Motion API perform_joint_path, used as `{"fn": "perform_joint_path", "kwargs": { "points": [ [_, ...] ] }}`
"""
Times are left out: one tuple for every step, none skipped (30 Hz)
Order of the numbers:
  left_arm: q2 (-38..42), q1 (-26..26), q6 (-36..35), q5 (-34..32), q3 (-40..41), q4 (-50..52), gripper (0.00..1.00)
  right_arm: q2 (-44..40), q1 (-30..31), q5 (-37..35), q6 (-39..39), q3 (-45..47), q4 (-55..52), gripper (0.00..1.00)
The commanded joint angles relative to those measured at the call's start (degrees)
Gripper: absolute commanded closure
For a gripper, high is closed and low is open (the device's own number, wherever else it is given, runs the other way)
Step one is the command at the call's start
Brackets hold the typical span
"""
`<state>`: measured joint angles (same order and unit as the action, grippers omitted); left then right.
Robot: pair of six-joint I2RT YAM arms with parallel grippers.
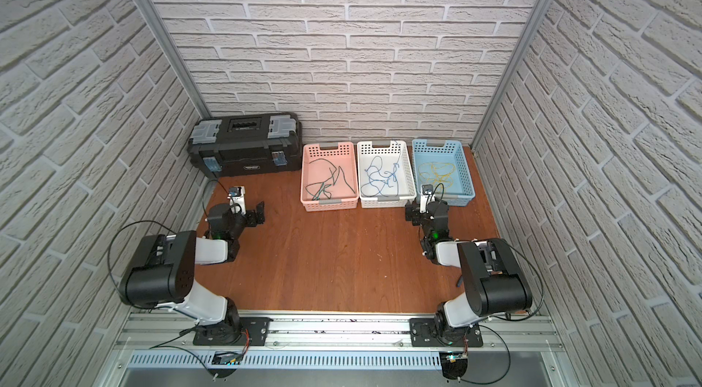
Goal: Untangle and sort cables by color
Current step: Reset both arms
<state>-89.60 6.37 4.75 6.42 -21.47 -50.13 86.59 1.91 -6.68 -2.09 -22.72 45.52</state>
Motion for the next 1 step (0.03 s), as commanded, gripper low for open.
{"fn": "perform_joint_path", "kwargs": {
  "points": [
    [-0.22,-0.01,0.25,-0.44,-0.85,-1.60,0.02,0.07,-0.42,-0.70,0.56,-0.41,1.06,0.01]
  ]
}}
